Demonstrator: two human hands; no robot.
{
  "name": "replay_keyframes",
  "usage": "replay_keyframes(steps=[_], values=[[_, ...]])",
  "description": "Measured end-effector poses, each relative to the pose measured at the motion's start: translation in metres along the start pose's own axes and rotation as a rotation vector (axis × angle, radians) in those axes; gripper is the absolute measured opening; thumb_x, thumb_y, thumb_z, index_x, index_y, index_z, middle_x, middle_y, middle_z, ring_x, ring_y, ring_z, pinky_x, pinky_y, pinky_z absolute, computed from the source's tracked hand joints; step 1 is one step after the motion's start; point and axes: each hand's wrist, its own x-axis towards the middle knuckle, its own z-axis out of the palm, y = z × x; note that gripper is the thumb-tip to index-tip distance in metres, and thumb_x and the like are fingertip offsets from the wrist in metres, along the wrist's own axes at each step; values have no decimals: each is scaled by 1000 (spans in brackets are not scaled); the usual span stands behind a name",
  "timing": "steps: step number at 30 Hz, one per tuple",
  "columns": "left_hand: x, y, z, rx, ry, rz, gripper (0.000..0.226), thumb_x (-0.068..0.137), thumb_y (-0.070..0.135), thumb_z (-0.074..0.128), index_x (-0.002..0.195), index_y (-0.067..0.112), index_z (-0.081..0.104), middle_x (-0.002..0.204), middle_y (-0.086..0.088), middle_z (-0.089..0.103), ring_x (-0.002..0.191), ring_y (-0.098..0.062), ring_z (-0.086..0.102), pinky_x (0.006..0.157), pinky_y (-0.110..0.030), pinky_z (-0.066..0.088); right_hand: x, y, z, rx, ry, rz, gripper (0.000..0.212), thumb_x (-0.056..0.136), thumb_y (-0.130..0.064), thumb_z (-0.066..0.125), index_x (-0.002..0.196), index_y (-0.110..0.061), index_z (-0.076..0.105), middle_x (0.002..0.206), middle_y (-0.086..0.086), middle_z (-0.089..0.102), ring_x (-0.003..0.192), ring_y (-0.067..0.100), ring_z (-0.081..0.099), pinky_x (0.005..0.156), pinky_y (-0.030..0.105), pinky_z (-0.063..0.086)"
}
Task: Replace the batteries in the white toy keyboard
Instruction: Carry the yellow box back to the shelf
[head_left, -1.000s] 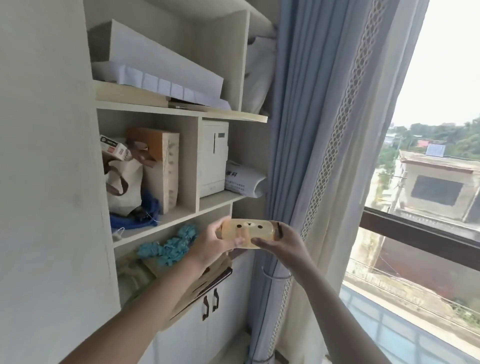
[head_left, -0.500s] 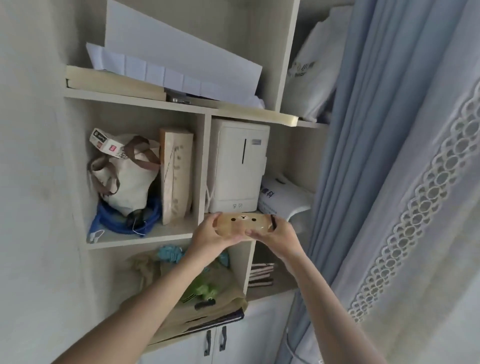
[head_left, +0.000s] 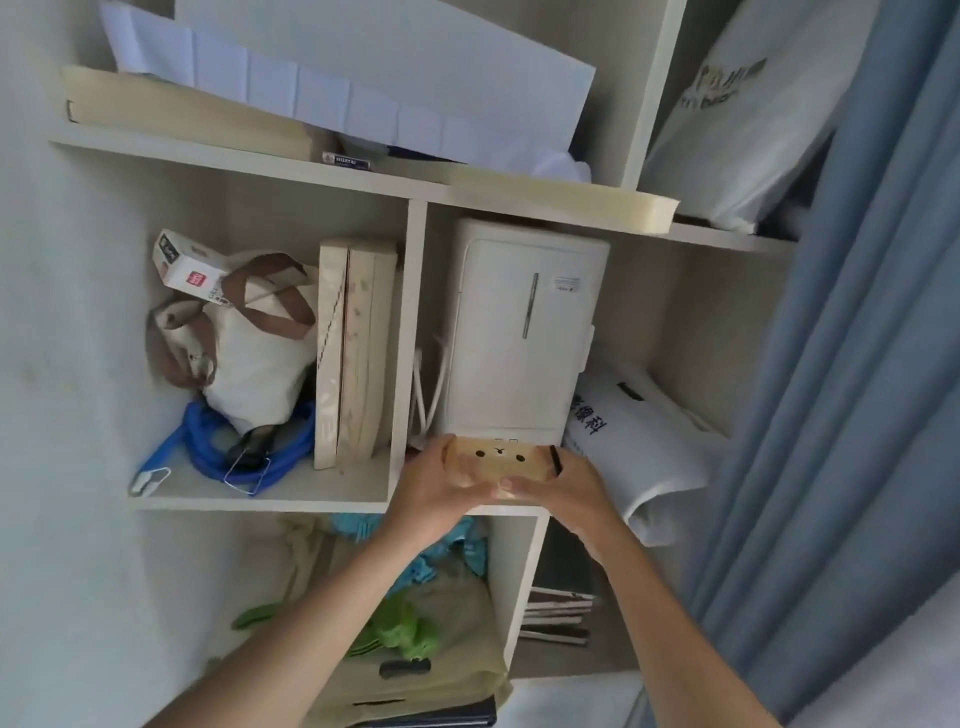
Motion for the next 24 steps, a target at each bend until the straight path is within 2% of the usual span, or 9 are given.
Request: replay_keyframes(steps=[4,7,10,12,14,16,20,22,24], values=[[11,-10,9,92,33,-56,82,70,61,82,136,23,51,117,13,67,108,-9,65,84,-21,54,26,15,6,-30,-49,-19,63,56,-43,93,111,-23,68,99,-12,74,91,4,70,64,9,51],[11,-7,14,147,68,-69,87,74,59,81,140,18,44,121,8,62,109,-11,60,83,-20,49,42,23,8,-92,-58,-34,88,34,-70,88,109,-28,67,98,-13,74,93,8,70,79,28,60],[12,-5,18,196,84,-71,88,71,60,82,138,16,46,120,7,60,113,-13,58,87,-24,49,52,32,6,-173,-84,-80,82,35,-76,85,99,-28,67,91,-11,74,85,7,70,79,37,62],[15,-6,21,238,81,-76,88,64,72,78,129,18,54,118,6,62,111,-15,59,92,-32,52,51,31,2,-220,-79,-100,74,40,-74,84,94,-27,64,88,-11,72,83,8,69,75,36,62],[18,-9,23,301,104,-70,83,54,88,67,105,22,61,104,7,63,99,-15,61,83,-33,54,53,34,-1,-237,-74,-114,68,45,-68,84,93,-25,61,89,-9,69,81,8,66,70,33,60],[21,-13,26,344,138,-77,73,53,90,65,89,26,58,94,8,62,91,-17,60,76,-31,51,53,36,-1,-259,-68,-114,78,49,-69,81,103,-19,58,97,-6,64,87,11,63,69,29,56],[25,-19,31,347,171,-77,59,55,81,71,87,31,60,91,13,64,90,-13,62,85,-40,56,53,43,4,-380,-20,-112,100,54,-82,66,127,-16,48,124,1,52,121,21,48,97,36,45],[24,-19,32,344,184,-76,59,55,80,72,89,33,61,90,16,66,90,-9,63,86,-39,56,50,42,6,-439,16,-124,100,56,-86,61,126,-16,47,130,2,48,126,23,42,103,40,38],[24,-19,33,328,194,-85,61,54,80,73,91,33,61,91,16,68,89,-7,65,85,-38,58,50,45,6,-463,42,-146,97,58,-87,58,123,-16,46,129,3,48,124,24,42,103,39,37]])
